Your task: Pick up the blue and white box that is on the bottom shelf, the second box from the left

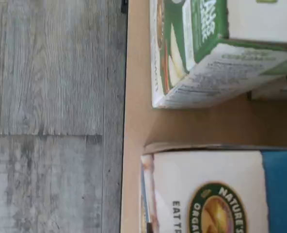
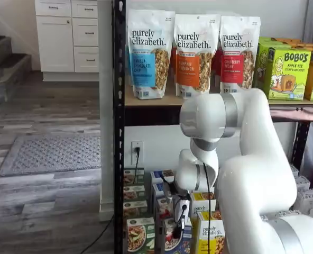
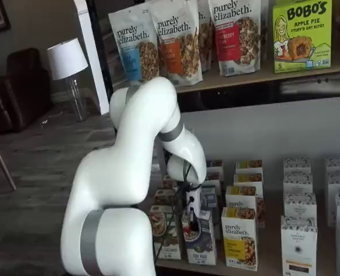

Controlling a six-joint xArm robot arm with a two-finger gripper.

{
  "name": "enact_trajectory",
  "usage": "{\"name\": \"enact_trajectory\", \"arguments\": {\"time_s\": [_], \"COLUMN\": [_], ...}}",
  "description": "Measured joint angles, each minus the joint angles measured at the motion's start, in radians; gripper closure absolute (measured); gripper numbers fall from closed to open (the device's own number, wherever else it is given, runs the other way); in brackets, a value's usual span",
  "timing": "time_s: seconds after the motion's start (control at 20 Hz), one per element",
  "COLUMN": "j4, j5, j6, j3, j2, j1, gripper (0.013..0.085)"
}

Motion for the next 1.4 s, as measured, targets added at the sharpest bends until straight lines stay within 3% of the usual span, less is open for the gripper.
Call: {"name": "enact_trajectory", "arguments": {"time_s": [0.3,0.75,1.05,1.25,1.4], "j4": [0.066,0.091,0.061,0.068,0.021], "j5": [-0.041,-0.074,-0.108,-0.105,-0.105], "j6": [-0.053,-0.068,-0.029,-0.024,0.028], "j3": [0.1,0.294,0.448,0.541,0.602], "j2": [-0.069,-0.215,-0.341,-0.433,-0.5], "j1": [0.011,0.025,0.039,0.052,0.059], "gripper": [0.049,0.049,0.049,0.049,0.049]}}
